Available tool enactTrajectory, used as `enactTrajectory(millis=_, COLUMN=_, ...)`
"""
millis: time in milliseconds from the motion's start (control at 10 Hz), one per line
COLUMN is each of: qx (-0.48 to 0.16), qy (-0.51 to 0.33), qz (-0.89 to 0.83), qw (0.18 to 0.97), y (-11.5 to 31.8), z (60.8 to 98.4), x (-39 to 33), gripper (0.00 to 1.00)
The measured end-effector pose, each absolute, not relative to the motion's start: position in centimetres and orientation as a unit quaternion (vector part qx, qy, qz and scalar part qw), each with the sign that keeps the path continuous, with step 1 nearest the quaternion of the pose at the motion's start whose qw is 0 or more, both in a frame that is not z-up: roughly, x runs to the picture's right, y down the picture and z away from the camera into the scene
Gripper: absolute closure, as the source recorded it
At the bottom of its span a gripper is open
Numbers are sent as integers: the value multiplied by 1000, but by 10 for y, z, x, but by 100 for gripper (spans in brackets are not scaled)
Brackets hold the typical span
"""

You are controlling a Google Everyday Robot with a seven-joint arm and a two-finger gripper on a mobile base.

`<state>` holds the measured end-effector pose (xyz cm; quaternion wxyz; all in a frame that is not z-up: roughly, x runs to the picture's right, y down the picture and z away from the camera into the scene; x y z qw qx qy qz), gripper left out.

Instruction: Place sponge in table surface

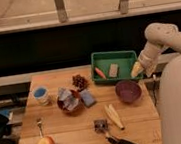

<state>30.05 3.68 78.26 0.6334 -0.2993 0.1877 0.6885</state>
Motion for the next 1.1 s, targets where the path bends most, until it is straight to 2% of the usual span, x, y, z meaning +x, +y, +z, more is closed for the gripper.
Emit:
enactTrajectory(millis=600, qx=-304, qy=187, qz=677, qw=644, y=38, z=783, x=295, gripper=38)
enactTrajectory(millis=1100, qx=-352, qy=151, qz=570, qw=727, y=29, z=786, x=205, gripper=38)
